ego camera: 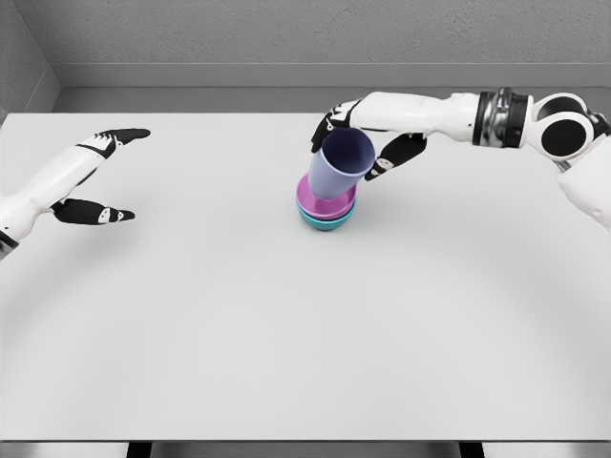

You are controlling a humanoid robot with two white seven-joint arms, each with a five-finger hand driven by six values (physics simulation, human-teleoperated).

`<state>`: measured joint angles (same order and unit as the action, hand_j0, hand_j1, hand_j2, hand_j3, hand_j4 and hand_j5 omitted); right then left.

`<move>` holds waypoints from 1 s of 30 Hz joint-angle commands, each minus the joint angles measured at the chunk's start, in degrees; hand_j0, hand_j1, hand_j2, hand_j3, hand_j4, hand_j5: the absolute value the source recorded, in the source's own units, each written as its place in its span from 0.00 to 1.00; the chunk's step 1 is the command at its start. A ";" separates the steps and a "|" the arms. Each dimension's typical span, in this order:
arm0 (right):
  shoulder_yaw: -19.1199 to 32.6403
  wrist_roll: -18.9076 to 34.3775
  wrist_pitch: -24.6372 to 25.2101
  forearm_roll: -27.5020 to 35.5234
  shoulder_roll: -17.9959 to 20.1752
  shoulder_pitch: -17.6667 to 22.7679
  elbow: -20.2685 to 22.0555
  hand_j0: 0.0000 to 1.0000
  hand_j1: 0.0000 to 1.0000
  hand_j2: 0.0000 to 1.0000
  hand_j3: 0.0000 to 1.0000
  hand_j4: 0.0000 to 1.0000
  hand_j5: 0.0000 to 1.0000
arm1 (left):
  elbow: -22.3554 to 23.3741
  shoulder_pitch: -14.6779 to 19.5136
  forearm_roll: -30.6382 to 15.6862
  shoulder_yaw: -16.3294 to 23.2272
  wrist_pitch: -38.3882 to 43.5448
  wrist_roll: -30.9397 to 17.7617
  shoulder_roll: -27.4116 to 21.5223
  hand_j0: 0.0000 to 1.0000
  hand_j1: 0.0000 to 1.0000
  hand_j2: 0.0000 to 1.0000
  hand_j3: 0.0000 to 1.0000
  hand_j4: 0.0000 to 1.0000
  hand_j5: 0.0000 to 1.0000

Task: Stacking bowl and cup with both arms

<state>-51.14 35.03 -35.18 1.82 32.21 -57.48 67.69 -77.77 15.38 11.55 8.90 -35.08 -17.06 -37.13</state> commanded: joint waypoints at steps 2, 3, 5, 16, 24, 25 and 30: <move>-0.28 -0.03 0.18 0.29 -0.04 0.00 -0.01 0.62 0.62 0.62 0.62 0.62 0.62 | -0.02 0.00 -0.38 -0.02 0.08 0.01 -0.04 1.00 1.00 1.00 1.00 1.00 1.00; -0.28 -0.03 0.18 0.29 -0.04 0.09 -0.01 0.62 0.62 0.62 0.62 0.62 0.62 | -0.02 0.00 -0.38 0.07 0.08 0.01 -0.04 1.00 1.00 1.00 1.00 1.00 1.00; -0.28 -0.03 0.18 -0.06 -0.31 0.09 -0.01 0.62 0.62 0.62 0.62 0.62 0.62 | -0.02 0.00 -0.38 0.07 0.08 0.01 -0.04 1.00 1.00 1.00 1.00 1.00 1.00; -0.72 -0.03 0.18 -0.94 -1.36 0.09 -1.51 0.62 0.62 0.62 0.62 0.62 0.62 | -0.10 0.00 -0.38 -0.02 0.08 0.01 0.40 1.00 1.00 1.00 1.00 1.00 1.00; -0.72 -0.03 0.18 -1.20 -1.89 0.09 -2.12 0.62 0.62 0.62 0.62 0.62 0.62 | -0.11 0.00 -0.38 -0.02 0.08 0.01 0.40 1.00 1.00 1.00 1.00 1.00 1.00; -0.72 -0.03 0.18 -1.64 -1.89 0.09 -2.12 0.62 0.62 0.62 0.62 0.62 0.62 | -0.11 0.00 -0.38 -0.02 0.08 0.01 0.40 1.00 1.00 1.00 1.00 1.00 1.00; -0.89 -0.03 0.18 -1.64 -2.07 0.09 -2.47 0.72 0.72 0.72 0.72 0.72 0.72 | -0.11 0.00 -0.38 -0.02 0.08 0.01 0.40 1.00 1.00 1.00 1.00 1.00 1.00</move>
<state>-52.06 35.04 -35.18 -0.21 30.16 -57.31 65.33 -77.85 15.38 11.58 8.89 -35.08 -17.06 -36.69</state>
